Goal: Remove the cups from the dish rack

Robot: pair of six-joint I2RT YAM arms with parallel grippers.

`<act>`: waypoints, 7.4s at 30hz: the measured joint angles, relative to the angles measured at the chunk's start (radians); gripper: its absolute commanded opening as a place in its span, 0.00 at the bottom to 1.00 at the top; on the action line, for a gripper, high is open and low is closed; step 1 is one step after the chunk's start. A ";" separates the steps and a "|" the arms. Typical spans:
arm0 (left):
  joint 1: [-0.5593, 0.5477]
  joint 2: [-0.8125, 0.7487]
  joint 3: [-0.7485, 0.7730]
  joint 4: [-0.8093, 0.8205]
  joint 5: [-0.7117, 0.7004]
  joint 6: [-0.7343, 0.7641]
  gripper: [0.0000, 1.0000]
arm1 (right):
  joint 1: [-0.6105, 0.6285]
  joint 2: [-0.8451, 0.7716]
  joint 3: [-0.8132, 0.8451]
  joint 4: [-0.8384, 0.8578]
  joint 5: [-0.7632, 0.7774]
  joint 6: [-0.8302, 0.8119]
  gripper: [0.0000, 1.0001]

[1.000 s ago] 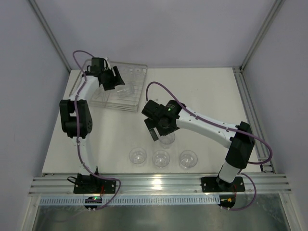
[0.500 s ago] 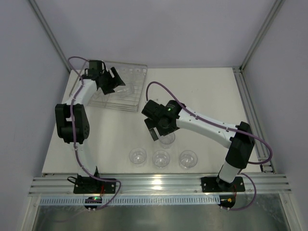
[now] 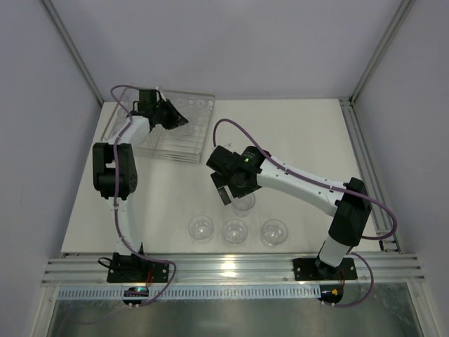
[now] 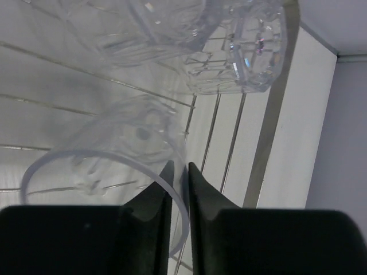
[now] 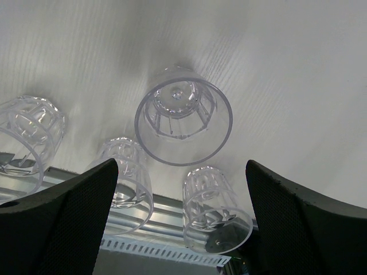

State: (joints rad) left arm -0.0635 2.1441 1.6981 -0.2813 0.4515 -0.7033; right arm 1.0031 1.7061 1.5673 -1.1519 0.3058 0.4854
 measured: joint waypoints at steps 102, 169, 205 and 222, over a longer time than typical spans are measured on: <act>-0.152 0.265 0.592 -0.395 -0.671 0.250 1.00 | -0.319 -0.326 -0.230 0.142 0.042 0.087 0.98; -0.151 -0.479 -0.224 0.185 -0.396 0.100 0.00 | -0.400 -0.274 -0.282 0.448 -0.422 0.018 0.97; -0.486 -0.673 -0.919 0.725 -0.055 -0.849 0.86 | -0.433 -0.384 -0.705 1.304 -0.808 0.421 0.04; -0.285 -0.653 -0.736 0.477 -0.102 -0.570 1.00 | -0.428 -0.429 -0.328 0.572 -0.250 0.175 0.04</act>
State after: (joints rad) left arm -0.3481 1.4914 0.9623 0.1955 0.3496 -1.2736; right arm 0.5747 1.2770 1.2388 -0.5800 0.0555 0.6605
